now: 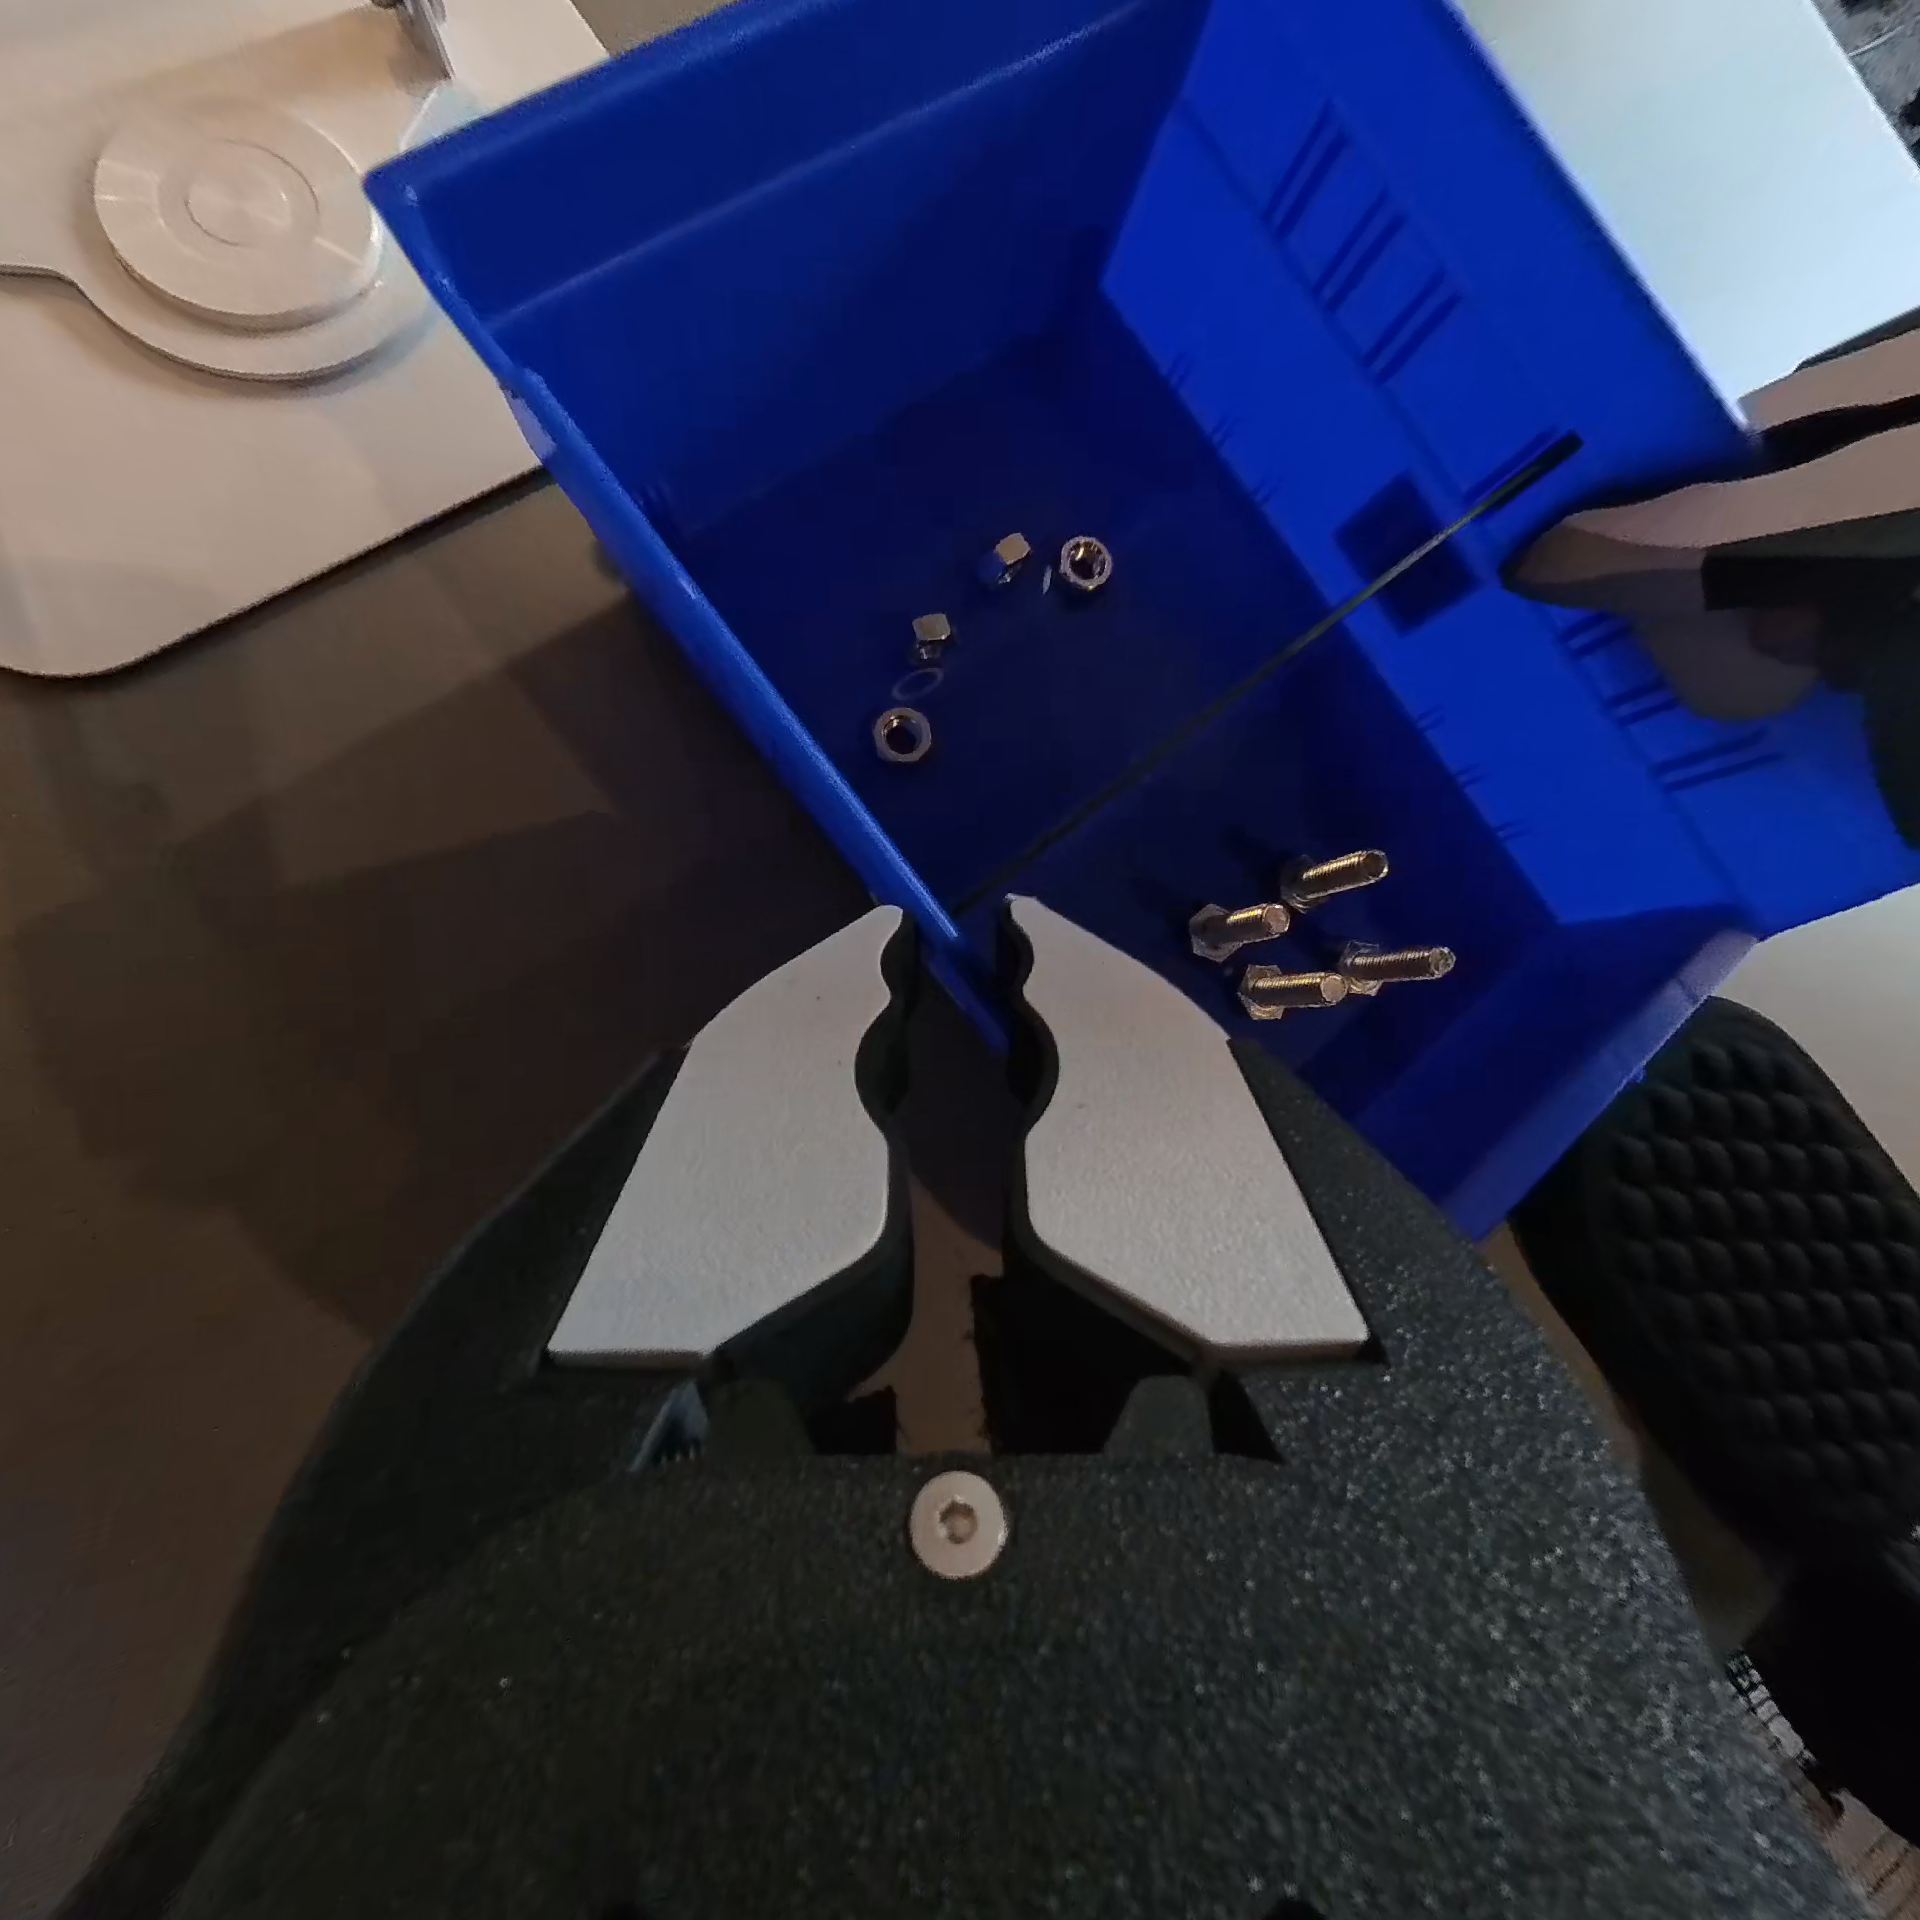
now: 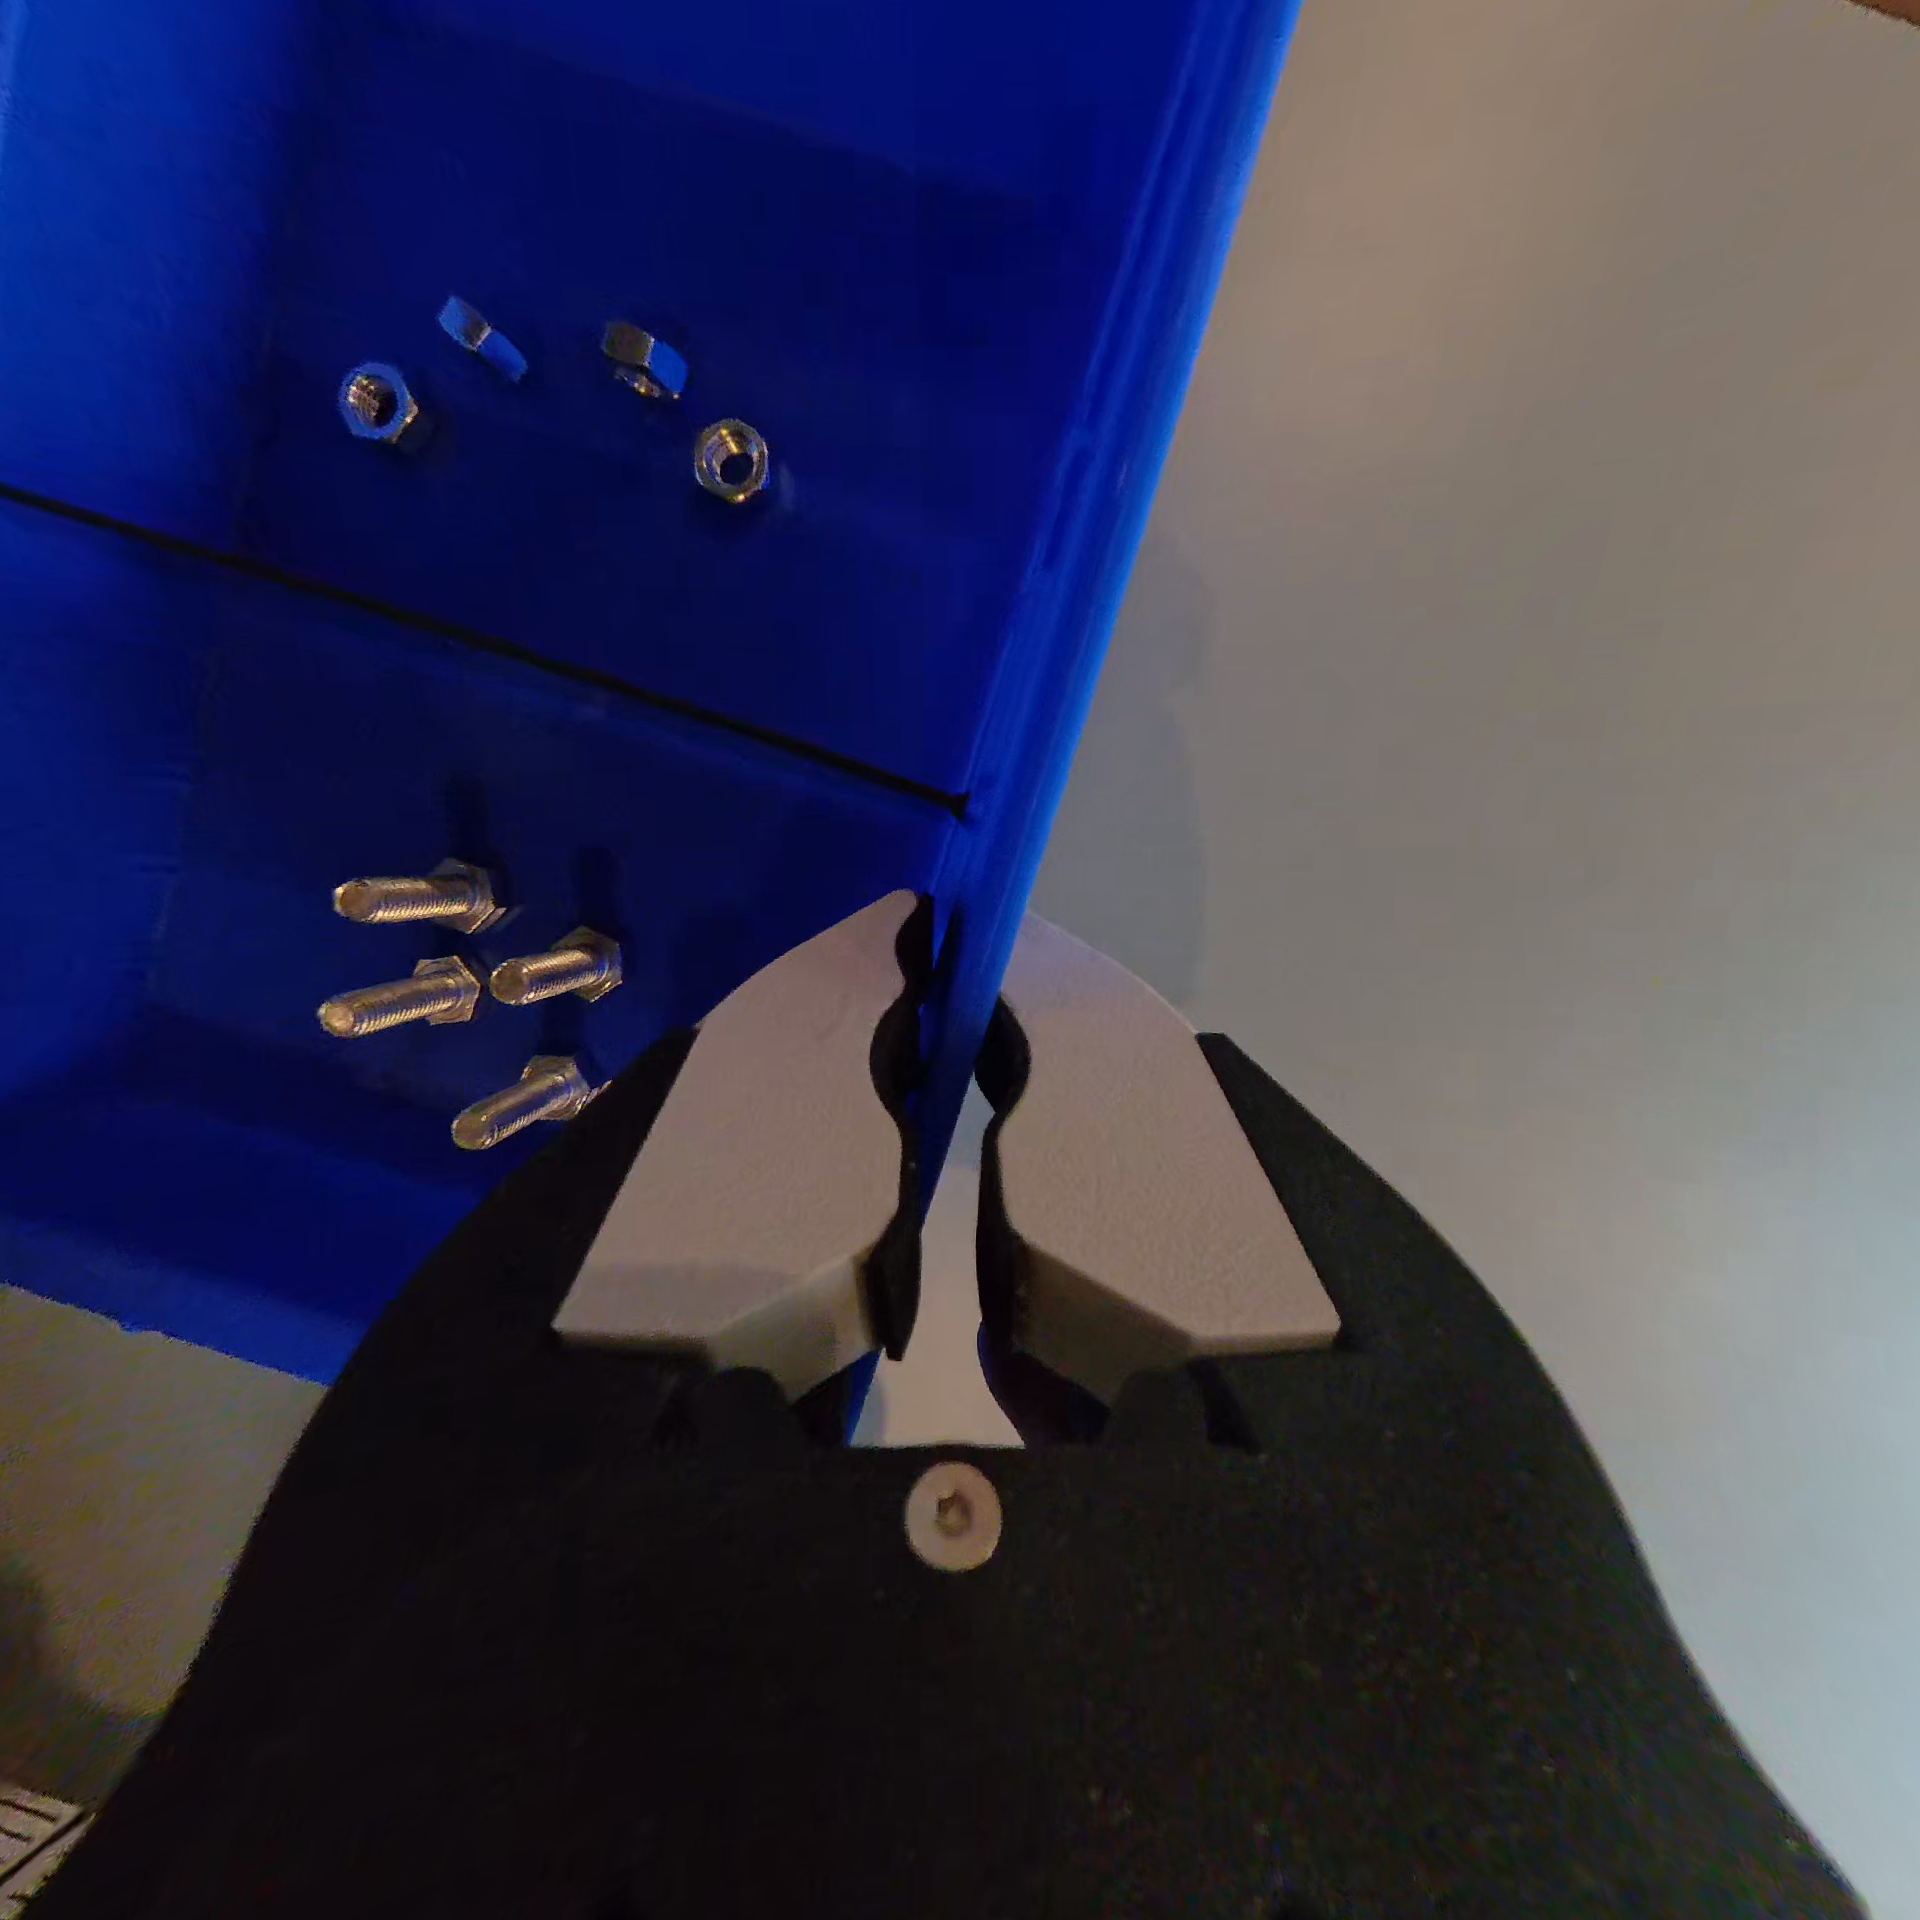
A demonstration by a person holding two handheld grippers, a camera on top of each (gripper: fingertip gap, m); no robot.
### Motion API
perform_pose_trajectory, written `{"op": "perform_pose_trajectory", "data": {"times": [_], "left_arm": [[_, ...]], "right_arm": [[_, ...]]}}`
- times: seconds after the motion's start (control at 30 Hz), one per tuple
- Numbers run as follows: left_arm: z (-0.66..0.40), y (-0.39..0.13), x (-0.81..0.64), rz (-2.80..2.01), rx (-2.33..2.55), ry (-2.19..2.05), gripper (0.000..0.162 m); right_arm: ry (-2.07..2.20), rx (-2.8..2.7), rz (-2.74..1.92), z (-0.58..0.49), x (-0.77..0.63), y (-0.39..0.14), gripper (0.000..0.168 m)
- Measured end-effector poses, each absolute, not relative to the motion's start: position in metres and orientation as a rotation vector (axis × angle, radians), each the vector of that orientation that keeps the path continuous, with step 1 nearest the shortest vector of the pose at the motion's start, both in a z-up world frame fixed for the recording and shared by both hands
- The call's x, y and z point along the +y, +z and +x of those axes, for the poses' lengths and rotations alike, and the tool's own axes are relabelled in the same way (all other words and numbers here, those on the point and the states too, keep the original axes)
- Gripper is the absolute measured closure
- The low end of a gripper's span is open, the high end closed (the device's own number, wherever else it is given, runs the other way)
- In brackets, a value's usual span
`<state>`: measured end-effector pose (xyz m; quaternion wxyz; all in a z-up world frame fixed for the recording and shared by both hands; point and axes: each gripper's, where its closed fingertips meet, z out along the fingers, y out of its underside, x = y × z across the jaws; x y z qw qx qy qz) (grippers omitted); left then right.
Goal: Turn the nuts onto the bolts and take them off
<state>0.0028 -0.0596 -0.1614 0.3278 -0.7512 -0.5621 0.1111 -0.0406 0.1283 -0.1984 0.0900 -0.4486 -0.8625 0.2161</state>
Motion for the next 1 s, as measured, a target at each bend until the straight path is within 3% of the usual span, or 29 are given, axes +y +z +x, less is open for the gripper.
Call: {"op": "perform_pose_trajectory", "data": {"times": [0.37, 0.5, 0.67, 0.83, 1.0], "left_arm": [[-0.001, -0.16, -0.058, -1.903, -1.441, 0.276, 0.145], [0.001, -0.152, -0.055, -1.812, -1.417, 0.246, 0.124], [0.007, -0.136, -0.073, -1.843, -1.392, 0.386, 0.098], [0.023, -0.093, -0.116, -1.778, -1.384, 0.521, 0.097], [0.052, -0.052, -0.198, -1.752, -1.442, 0.704, 0.098]], "right_arm": [[0.732, -2.516, -1.362, -0.045, 0.129, -0.2, 0.163], [0.92, -2.441, -1.406, -0.046, 0.123, -0.186, 0.145], [0.97, -2.285, -1.366, -0.047, 0.127, -0.146, 0.106], [1.049, -2.116, -1.268, -0.042, 0.105, -0.092, 0.077], [1.28, -2.134, -1.149, -0.015, 0.027, -0.051, 0.078]]}}
